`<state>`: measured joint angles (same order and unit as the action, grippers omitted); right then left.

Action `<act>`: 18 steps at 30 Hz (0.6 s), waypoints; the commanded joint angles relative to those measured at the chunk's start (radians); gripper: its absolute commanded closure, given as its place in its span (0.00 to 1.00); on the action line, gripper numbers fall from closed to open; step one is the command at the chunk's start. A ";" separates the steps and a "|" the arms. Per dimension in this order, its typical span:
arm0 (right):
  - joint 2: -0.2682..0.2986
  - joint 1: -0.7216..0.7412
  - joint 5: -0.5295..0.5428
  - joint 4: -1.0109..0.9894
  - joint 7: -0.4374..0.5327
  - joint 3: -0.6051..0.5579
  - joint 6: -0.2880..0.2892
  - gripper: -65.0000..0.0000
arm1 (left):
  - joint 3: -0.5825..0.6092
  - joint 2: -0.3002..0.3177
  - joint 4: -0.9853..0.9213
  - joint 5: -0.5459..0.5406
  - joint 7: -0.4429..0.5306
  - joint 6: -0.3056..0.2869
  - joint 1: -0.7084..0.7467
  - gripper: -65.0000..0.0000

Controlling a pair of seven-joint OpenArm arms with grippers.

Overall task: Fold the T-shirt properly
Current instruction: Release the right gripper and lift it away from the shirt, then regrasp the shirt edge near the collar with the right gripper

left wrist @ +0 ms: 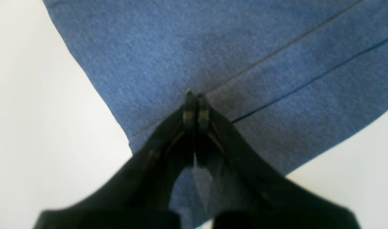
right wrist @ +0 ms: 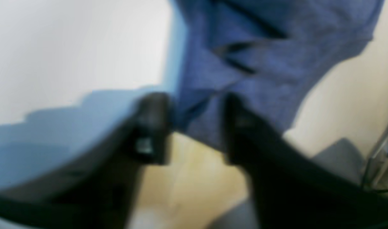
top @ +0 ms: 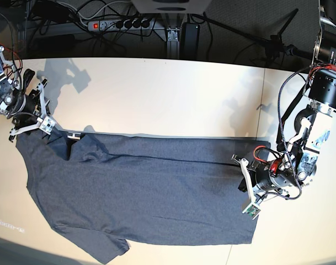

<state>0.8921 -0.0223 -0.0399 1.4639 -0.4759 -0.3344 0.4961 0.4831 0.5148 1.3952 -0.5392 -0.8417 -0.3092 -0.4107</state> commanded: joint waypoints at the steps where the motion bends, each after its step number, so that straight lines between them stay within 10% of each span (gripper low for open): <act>1: 0.020 0.003 -0.005 -0.002 -0.018 0.003 0.016 0.84 | -0.008 0.010 0.017 -0.003 0.013 -0.026 -0.030 1.00; 3: 0.020 0.003 -0.005 -0.002 -0.018 0.003 0.016 0.99 | -0.008 0.010 0.017 -0.003 0.013 -0.026 -0.030 1.00; 18: 0.027 0.097 0.013 0.000 -0.018 0.003 0.016 1.00 | -0.008 0.010 0.017 -0.003 0.014 -0.028 -0.030 1.00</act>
<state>0.8898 0.0509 -0.0216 1.4528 -0.5053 -0.3435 0.4980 0.4831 0.5148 1.3952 -0.5388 -0.8417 -0.3111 -0.4107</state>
